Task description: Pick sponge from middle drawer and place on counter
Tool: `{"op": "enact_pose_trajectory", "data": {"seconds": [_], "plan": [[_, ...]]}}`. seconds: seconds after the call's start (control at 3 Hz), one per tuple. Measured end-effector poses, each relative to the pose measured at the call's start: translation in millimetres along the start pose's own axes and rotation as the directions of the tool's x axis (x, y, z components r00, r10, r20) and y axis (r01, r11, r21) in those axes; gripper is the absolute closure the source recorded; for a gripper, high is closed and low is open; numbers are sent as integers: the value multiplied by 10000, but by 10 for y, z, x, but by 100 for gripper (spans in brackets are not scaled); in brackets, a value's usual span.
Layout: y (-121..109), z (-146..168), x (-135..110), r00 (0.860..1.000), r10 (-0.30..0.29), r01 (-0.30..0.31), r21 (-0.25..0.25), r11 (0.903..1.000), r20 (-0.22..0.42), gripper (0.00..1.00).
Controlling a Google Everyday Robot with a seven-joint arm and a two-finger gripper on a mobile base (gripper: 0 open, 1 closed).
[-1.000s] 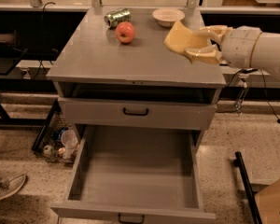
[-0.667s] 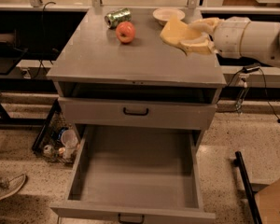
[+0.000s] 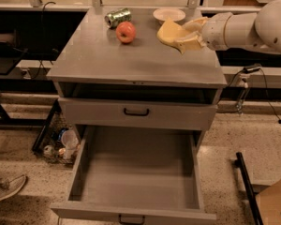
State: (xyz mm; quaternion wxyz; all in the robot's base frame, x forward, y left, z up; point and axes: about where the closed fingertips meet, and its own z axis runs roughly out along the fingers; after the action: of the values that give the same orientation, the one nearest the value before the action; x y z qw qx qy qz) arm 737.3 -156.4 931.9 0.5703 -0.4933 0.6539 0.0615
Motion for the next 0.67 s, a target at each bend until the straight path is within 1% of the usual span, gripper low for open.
{"op": "enact_pose_trajectory", "data": {"seconds": [0.33,0.67], "plan": [[-57,218,204,9962,525,-544,-258,9982,-694,100],[-90,411,418,9858,977,-1054,-498,9932,-1366,98]]}}
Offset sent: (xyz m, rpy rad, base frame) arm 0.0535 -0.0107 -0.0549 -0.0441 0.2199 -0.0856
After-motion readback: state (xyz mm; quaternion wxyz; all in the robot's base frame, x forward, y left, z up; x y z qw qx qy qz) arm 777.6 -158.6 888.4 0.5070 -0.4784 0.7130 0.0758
